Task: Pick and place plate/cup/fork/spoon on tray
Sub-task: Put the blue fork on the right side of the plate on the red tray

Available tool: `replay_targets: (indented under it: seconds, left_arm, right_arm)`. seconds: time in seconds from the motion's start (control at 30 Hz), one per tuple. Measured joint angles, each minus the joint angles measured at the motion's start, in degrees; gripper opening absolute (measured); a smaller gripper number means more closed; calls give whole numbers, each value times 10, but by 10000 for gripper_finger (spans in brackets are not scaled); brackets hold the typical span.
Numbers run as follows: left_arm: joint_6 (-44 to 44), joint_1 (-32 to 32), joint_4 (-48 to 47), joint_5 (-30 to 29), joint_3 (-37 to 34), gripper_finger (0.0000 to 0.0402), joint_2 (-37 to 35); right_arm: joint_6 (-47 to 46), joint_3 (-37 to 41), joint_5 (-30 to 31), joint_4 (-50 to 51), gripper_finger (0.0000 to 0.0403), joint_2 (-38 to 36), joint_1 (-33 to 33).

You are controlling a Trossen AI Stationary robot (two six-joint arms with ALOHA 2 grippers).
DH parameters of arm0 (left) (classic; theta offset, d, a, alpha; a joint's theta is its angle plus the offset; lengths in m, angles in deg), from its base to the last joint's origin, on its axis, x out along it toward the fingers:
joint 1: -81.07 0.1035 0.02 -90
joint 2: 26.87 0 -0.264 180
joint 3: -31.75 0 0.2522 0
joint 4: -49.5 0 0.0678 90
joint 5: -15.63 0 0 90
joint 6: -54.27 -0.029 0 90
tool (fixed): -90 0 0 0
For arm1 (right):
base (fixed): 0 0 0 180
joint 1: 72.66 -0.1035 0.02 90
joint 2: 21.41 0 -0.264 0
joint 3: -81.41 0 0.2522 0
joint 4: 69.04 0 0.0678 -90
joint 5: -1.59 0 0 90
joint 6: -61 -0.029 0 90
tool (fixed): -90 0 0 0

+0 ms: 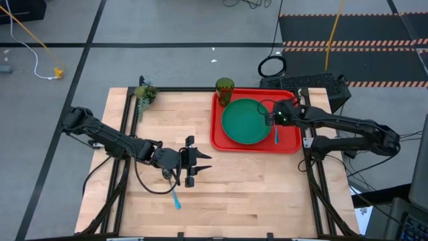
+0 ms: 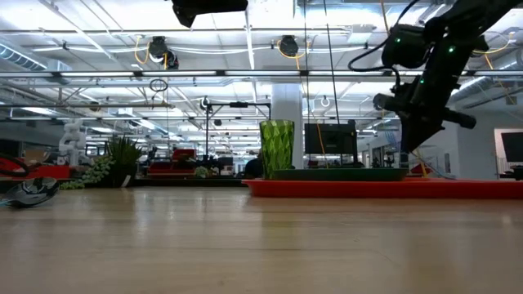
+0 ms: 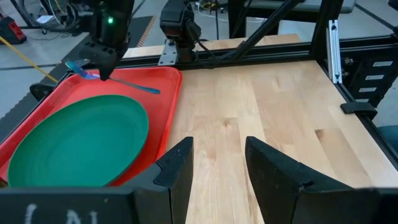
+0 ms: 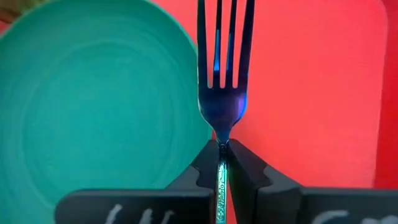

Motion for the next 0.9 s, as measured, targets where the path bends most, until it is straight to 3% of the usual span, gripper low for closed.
replay_targets:
  seconds: [0.9]
  left_arm:
    - [-5, 0, 0, 0, 0, 150, 0]
  right_arm:
    - [20, 0, 2, -40, 8, 87, 50]
